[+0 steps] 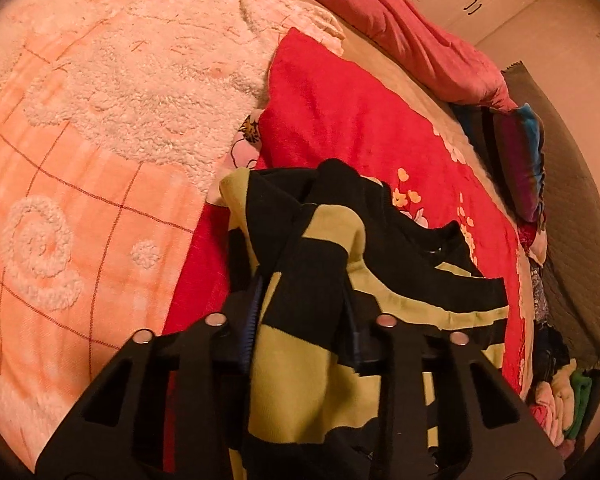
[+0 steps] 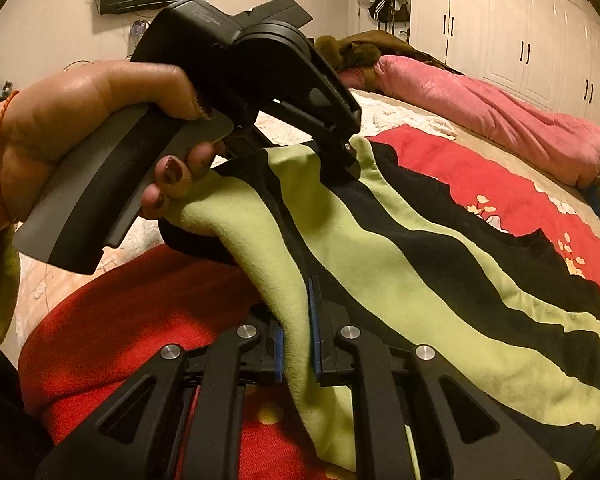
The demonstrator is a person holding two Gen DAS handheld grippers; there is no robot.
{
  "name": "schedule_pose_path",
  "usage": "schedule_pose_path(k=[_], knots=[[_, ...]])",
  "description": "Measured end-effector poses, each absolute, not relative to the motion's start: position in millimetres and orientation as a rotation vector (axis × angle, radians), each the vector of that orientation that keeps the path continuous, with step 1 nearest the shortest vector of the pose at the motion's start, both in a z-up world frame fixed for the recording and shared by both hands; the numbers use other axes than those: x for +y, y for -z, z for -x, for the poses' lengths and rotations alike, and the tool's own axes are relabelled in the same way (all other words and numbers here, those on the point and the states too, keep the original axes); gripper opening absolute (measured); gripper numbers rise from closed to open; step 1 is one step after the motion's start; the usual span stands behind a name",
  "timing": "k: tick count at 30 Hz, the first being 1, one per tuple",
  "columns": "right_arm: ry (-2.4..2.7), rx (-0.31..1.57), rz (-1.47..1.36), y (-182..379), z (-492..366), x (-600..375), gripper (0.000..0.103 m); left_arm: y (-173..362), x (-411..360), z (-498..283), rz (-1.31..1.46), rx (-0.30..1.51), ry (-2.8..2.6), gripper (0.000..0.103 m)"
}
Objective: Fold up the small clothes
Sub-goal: 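Grasp the sweater edge with the right tool while the left tool grasps it too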
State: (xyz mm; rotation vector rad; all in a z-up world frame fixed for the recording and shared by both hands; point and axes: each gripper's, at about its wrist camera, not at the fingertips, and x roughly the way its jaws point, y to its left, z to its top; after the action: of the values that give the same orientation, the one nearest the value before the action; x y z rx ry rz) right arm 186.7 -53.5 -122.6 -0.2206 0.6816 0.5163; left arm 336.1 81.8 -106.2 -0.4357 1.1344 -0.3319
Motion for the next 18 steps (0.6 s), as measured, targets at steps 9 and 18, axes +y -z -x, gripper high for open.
schedule_pose_path(k=[9,18], knots=[[-0.513,0.654,0.167,108,-183,-77,0.008,72,64,-315,0.396,1.054,0.357,0.013],[-0.461,0.636,0.100,89,-172,-120,0.008,35,20,-302,0.355,1.021,0.403,0.013]])
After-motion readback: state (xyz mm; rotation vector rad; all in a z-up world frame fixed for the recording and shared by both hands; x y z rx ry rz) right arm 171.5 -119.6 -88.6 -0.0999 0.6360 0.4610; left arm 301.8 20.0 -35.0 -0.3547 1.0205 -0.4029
